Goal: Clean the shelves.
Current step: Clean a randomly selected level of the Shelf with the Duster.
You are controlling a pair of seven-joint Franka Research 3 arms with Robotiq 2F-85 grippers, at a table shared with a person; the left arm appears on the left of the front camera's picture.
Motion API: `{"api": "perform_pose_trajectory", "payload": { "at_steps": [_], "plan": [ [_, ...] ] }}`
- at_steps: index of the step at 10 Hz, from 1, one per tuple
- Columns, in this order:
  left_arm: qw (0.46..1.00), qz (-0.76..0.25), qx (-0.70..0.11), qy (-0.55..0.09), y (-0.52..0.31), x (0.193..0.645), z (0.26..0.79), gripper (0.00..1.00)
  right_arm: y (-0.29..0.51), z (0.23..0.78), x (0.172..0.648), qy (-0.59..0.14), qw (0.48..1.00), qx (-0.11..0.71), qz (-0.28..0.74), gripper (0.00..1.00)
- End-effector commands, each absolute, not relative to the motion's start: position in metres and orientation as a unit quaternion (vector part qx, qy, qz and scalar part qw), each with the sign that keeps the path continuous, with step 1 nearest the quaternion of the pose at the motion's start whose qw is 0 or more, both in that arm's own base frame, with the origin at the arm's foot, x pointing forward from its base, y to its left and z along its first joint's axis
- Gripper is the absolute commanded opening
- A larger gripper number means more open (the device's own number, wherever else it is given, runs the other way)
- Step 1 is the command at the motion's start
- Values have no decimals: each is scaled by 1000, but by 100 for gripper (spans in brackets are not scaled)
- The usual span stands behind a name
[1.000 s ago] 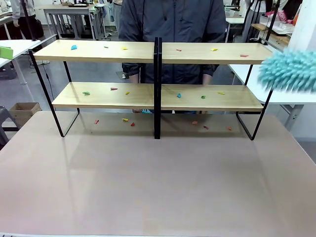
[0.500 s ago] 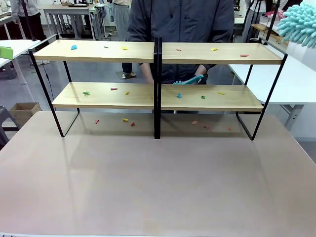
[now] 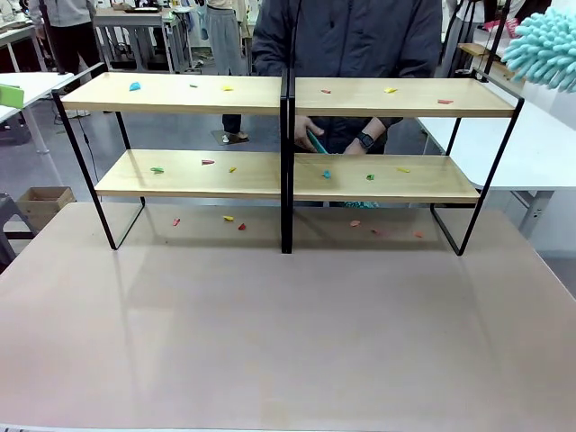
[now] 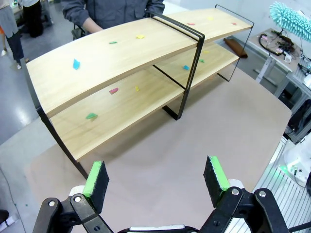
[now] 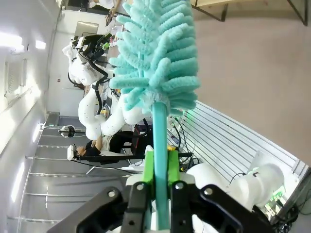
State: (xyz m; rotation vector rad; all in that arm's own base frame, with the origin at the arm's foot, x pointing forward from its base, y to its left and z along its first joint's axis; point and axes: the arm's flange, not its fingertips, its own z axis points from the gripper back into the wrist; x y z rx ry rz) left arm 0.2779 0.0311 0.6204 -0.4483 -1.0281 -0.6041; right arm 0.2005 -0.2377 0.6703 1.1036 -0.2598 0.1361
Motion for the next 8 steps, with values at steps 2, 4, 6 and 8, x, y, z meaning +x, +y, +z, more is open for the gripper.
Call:
{"api": "perform_pose_trajectory", "payload": {
  "at_steps": [2,4,6,8],
  "plan": [
    [802,-283,-214,-481,31,279,620,100,-237,672,198,-125,842,520,73,13],
    [802,-283,-214,-481,31,279,620,100,-237,672,198,-125,842,520,73,13],
    [802,-283,-214,-481,31,279,620,100,-237,672,198,-125,842,520,73,13],
    [802,-283,-214,-481,31,279,620,100,-238,670,200,-123,841,522,64,13]
  ]
}}
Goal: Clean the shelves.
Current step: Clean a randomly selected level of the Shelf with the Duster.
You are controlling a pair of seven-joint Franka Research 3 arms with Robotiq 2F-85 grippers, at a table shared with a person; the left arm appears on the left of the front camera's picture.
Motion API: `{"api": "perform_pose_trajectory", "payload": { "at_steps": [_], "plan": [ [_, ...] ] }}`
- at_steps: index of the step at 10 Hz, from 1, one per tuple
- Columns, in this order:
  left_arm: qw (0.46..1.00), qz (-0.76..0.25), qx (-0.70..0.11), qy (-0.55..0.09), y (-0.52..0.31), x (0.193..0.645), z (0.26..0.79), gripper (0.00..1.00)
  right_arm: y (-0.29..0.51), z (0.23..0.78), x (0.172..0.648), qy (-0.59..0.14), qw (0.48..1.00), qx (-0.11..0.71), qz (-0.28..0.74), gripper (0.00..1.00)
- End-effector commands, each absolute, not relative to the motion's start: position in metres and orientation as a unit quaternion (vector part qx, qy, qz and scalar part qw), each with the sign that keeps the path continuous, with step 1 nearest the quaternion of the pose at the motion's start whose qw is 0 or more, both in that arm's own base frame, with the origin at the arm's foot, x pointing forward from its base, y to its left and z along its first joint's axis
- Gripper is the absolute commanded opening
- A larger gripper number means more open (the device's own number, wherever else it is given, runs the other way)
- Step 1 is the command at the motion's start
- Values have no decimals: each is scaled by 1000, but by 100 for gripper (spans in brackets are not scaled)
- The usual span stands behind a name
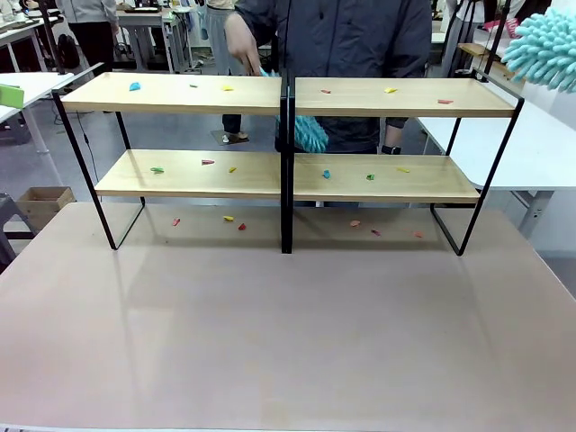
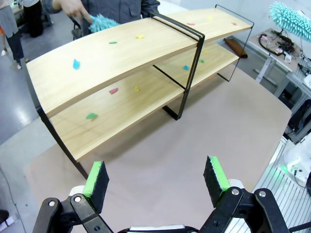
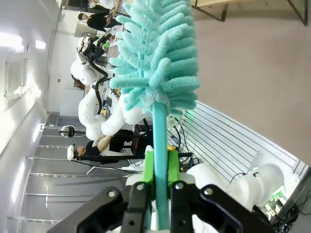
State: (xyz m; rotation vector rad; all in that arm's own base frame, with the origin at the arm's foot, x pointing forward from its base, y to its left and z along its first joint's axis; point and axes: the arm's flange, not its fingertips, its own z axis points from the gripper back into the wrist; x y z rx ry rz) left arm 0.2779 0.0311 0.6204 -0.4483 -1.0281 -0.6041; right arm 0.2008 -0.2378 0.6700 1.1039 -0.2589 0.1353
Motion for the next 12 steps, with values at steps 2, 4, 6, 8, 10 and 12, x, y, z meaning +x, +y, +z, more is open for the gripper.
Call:
{"api": "perform_pose_trajectory", "payload": {
  "at_steps": [2,4,6,8,10,12],
  "plan": [
    [802,-283,-214,-481,31,279,620,100,-183,661,147,-127,876,444,135,13],
    [802,-283,-214,-481,31,279,620,100,-120,632,131,-77,877,432,195,13],
    [802,-283,-214,-481,31,279,620,100,-42,607,127,-58,872,420,245,13],
    [802,-283,-214,-481,31,279,620,100,2,587,109,-1,880,382,282,13],
    [802,-283,-214,-481,31,279,620,100,-36,597,123,-28,879,406,250,13],
    [802,-283,-214,-481,31,279,620,100,24,575,122,-13,891,354,283,13]
  ]
}}
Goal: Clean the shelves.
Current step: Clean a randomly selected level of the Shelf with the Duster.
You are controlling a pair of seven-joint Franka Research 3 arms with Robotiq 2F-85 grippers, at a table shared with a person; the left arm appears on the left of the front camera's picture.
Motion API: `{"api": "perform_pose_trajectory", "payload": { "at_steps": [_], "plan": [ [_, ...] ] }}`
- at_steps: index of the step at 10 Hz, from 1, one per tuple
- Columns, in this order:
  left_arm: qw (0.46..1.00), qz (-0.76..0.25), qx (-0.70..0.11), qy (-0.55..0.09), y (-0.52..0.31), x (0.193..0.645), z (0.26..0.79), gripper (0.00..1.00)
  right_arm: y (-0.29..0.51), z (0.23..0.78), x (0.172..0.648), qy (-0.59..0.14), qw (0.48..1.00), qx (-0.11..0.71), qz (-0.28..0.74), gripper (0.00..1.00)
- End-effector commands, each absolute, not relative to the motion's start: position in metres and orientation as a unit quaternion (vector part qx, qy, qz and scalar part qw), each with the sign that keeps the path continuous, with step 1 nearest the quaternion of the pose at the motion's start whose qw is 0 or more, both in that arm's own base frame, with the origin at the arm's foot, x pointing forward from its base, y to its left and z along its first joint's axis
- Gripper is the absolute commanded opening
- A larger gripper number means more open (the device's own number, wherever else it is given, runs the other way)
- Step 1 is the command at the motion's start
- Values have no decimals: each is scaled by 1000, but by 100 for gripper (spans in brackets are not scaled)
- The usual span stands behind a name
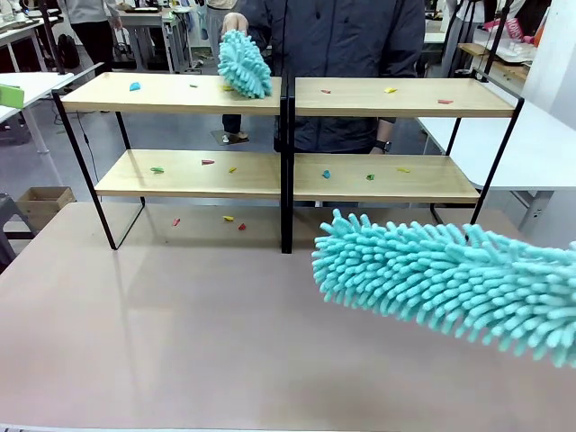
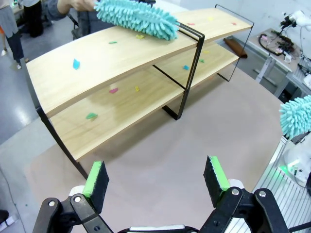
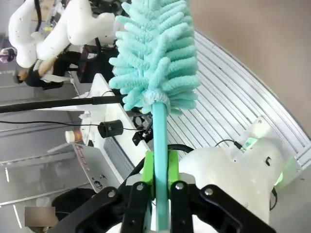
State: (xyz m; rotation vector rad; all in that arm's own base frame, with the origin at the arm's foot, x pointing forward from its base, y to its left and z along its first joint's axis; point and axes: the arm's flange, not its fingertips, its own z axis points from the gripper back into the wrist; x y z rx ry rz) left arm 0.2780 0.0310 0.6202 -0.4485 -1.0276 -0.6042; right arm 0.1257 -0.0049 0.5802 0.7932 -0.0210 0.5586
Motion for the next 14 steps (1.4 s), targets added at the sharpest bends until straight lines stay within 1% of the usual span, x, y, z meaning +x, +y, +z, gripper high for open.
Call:
{"api": "perform_pose_trajectory", "payload": {
  "at_steps": [1,3,4,5,6,7,8,9,10,11,13,14],
  "plan": [
    [802,-283,-214,-481,31,279,620,100,66,564,143,-23,884,354,303,13],
    [802,-283,-214,-481,31,279,620,100,130,544,192,-80,874,363,313,13],
    [802,-283,-214,-481,31,279,620,100,165,536,205,-97,879,350,308,13],
    [802,-283,-214,-481,31,279,620,100,204,525,210,-143,888,324,292,13],
    [802,-283,-214,-481,31,279,620,100,232,522,209,-166,881,336,289,13],
    [802,-283,-214,-481,31,279,620,100,240,522,206,-73,910,283,294,13],
    [802,-283,-214,-481,31,279,620,100,210,531,212,-128,885,337,295,13],
    [802,-283,-214,-481,31,279,620,100,210,531,212,-128,885,337,295,13],
    [802,-283,-214,-481,31,279,620,100,241,517,208,-119,894,310,301,13],
    [802,-283,-214,-481,31,279,620,100,251,513,207,-148,894,297,300,13],
    [802,-283,-214,-481,31,279,620,100,281,507,250,-213,883,312,281,13],
    [802,-283,-214,-481,31,279,620,100,294,504,267,-228,880,314,273,13]
  ]
}}
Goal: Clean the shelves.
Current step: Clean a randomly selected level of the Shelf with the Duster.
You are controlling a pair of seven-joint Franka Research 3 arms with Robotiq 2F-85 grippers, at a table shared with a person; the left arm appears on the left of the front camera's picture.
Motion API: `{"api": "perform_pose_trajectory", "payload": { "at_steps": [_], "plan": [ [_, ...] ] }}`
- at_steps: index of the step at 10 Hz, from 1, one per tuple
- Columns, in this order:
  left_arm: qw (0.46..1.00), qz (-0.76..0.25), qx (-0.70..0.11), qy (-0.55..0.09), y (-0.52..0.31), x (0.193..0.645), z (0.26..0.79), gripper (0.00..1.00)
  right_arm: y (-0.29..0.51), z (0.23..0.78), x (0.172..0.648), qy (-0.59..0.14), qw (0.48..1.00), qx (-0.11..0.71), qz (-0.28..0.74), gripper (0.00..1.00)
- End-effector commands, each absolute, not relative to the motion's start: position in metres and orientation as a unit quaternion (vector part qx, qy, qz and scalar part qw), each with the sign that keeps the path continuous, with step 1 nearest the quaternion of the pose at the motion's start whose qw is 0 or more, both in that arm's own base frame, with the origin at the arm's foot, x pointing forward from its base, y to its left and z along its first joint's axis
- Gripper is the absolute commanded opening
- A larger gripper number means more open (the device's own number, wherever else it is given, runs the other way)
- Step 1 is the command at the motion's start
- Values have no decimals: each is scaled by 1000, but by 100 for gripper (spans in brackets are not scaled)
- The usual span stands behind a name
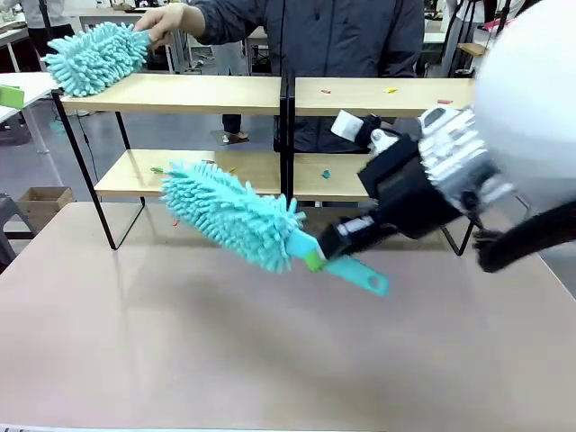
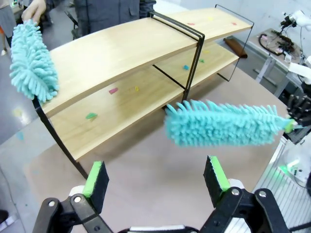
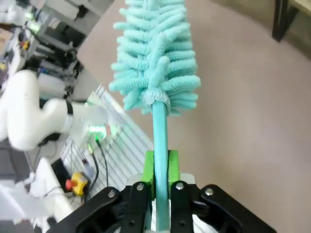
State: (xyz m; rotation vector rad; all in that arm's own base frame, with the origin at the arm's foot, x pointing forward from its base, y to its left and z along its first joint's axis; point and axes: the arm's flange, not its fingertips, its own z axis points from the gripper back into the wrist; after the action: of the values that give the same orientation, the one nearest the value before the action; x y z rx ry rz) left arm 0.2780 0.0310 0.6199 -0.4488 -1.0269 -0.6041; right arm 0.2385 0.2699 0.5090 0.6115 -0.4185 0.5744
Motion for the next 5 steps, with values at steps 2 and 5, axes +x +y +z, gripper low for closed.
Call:
{"api": "perform_pose_trajectory", "payload": {
  "at_steps": [2,5],
  "plan": [
    [802,-283,-214,-481,31,279,620,100,306,503,291,-230,883,317,260,13],
    [802,-283,-214,-481,31,279,620,100,324,502,322,-293,893,295,170,0]
  ]
}}
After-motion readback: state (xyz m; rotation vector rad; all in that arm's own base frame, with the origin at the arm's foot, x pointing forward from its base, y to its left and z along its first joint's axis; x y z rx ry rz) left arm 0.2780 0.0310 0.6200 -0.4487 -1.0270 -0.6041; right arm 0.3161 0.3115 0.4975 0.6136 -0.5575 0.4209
